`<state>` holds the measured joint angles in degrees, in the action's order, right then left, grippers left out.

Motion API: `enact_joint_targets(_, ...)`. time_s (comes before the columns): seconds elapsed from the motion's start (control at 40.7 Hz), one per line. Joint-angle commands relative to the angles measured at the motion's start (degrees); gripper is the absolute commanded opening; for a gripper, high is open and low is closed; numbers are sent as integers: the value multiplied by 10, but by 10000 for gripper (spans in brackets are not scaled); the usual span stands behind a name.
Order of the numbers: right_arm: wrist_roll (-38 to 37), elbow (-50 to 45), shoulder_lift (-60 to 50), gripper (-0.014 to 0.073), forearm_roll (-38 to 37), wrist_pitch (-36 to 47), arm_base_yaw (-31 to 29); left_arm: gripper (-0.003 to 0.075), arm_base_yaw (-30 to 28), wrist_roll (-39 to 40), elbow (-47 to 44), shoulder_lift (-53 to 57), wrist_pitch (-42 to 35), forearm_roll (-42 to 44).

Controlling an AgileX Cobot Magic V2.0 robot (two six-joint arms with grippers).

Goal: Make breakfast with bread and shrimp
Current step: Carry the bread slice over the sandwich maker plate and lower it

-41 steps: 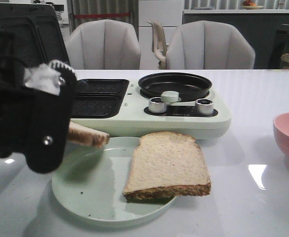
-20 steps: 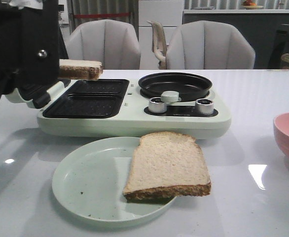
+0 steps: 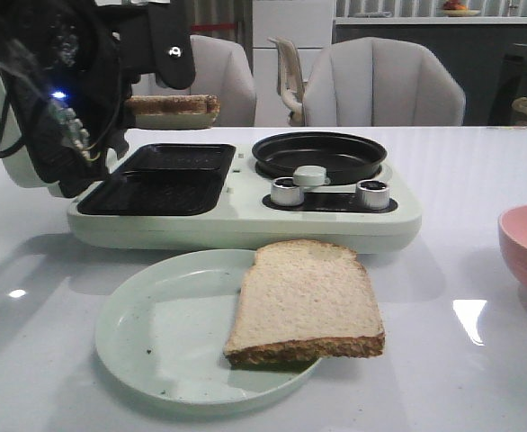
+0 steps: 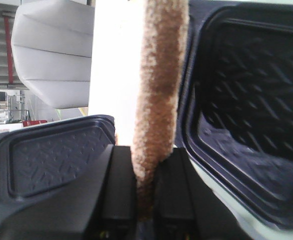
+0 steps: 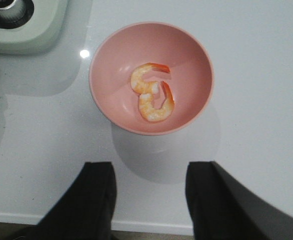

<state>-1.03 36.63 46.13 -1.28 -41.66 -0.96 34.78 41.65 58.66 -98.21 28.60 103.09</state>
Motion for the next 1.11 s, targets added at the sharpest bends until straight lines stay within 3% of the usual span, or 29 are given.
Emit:
enact_joint_targets(0.0,1,21,-1,444,1,31,-2,101,-17,2,67,-14,8,35)
enact_joint_targets(0.172,1,21,-1,444,1,31,-2,101,-51,-62,140,-66,-68,35)
enact_joint_targets(0.369,1,21,-1,444,1,31,-2,101,-92,-70,199,-107,-131,35)
enact_joint_targets(0.835,1,21,-1,444,1,31,-2,106,-124,-71,231,-161,-156,35)
enact_joint_targets(0.934,1,21,-1,444,1,31,-2,170,-125,-71,231,-161,-165,35)
enact_joint_targets(1.081,1,21,-1,444,1,31,-2,375,-125,-71,231,-161,-175,35)
